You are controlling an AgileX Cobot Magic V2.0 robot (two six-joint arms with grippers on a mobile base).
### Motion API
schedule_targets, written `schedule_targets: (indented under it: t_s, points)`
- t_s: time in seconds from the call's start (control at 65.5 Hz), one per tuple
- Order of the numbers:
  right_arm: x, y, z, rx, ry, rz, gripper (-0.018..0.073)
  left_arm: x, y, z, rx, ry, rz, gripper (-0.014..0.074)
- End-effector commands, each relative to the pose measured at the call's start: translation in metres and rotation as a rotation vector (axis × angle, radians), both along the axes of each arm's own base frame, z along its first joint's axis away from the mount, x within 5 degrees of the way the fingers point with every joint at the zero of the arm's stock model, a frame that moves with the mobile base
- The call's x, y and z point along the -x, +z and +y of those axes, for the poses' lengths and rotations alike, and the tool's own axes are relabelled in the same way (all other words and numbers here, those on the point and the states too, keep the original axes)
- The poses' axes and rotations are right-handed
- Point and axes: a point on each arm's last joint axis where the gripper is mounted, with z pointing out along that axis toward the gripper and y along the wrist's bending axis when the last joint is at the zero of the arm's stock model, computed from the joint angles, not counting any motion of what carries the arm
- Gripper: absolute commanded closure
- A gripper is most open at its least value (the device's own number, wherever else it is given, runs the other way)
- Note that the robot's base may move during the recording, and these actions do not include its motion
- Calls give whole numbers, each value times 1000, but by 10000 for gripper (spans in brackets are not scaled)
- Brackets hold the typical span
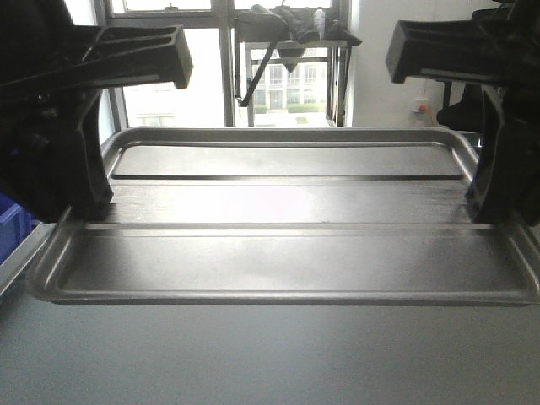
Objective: Grab silver tray and place in blue box
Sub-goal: 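Hold the tray level with both grippers while the base drives to the blue bins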
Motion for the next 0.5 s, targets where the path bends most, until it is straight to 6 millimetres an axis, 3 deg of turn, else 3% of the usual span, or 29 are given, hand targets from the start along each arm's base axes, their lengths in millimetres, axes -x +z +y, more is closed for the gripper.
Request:
schedule_targets:
  t_s: [0.0,0.489]
  points:
    - [-2,12,-3,4,13,-66,510,1,16,2,32,-4,-55,610]
    - [-2,12,-3,4,14,-68,510,1,16,2,31,-4,-57,610]
